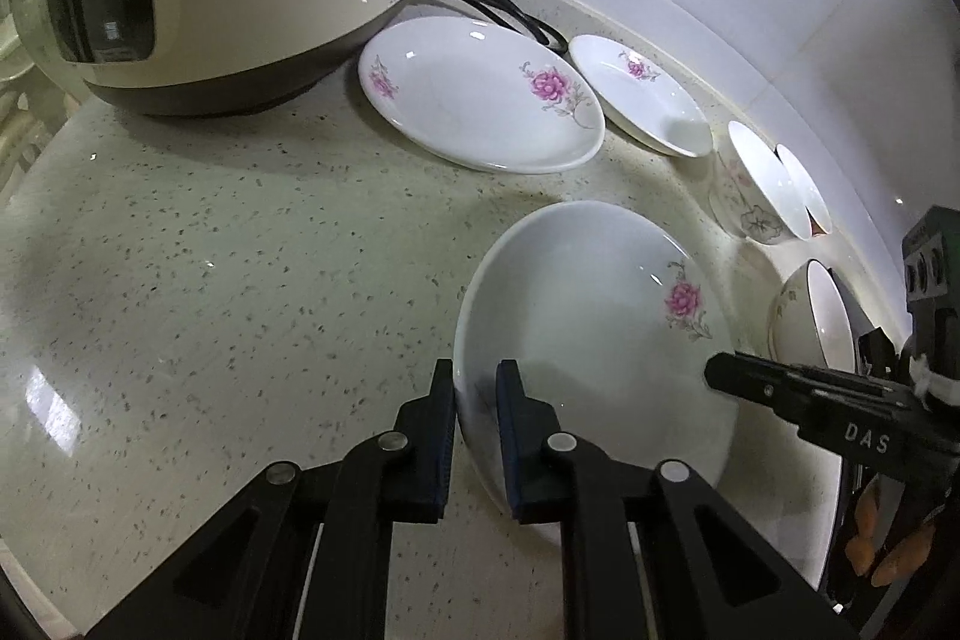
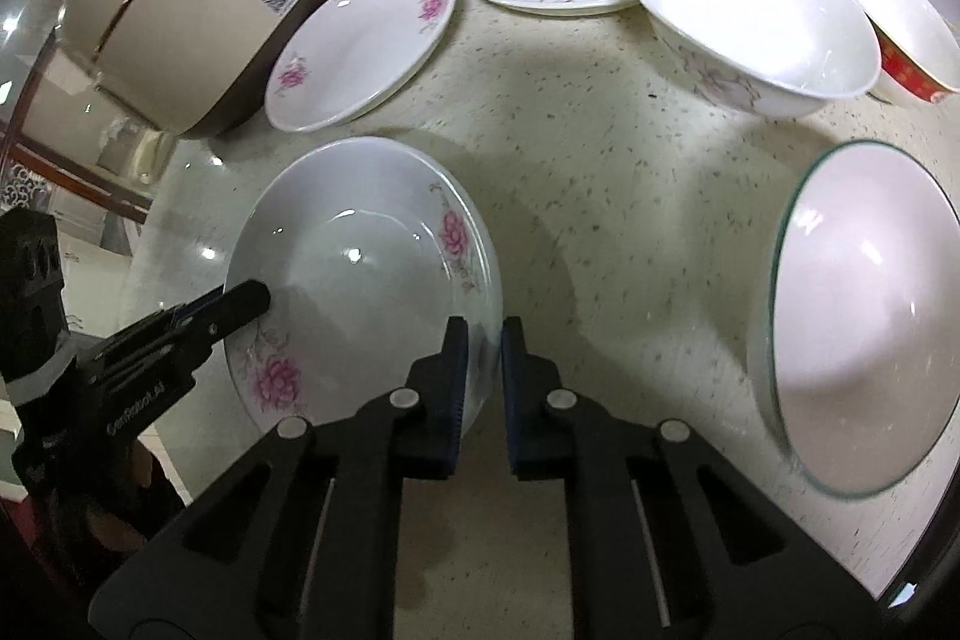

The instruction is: Organize plates and bowls

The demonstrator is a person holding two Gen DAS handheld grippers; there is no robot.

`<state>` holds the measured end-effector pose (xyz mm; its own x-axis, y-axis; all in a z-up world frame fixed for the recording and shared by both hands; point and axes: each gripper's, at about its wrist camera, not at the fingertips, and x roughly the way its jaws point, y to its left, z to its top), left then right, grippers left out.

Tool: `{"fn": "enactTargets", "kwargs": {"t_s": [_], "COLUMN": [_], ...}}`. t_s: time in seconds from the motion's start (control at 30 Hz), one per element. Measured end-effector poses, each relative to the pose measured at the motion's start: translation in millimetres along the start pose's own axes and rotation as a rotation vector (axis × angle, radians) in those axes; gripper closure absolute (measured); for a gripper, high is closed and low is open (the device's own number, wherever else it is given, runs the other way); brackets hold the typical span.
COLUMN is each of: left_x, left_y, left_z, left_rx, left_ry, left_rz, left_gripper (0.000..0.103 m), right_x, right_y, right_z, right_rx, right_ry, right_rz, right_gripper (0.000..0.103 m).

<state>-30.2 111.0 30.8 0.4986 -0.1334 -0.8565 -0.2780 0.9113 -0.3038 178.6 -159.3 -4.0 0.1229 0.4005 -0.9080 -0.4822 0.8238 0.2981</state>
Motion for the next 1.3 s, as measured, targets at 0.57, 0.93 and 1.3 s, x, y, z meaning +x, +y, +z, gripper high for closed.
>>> {"fn": "enactTargets", "kwargs": {"t_s": [0.57,0.93,1.3], "left_x": [-28,-40,-47], "left_y": [34,77,109], "left_z": [-17,-17,-6], "left_rx": [-0.082,-0.185,-0.244], "left_ry": [-0.067,-0.088,-0.115], "left_rz": [0.049,0.117,0.163], "left_gripper": [0.089,0.089,0.089], "right_x": [9,42,71], "right_y": [62,115,145], "right_z": [-7,11,15], "right_rx": [-0.050,-0.143,-0.184], "right_ry": [0.013,0.048,0.110], "right_rz": [0.091,0.121,0.140], "right_gripper": [0.089,0.089,0.089]}}
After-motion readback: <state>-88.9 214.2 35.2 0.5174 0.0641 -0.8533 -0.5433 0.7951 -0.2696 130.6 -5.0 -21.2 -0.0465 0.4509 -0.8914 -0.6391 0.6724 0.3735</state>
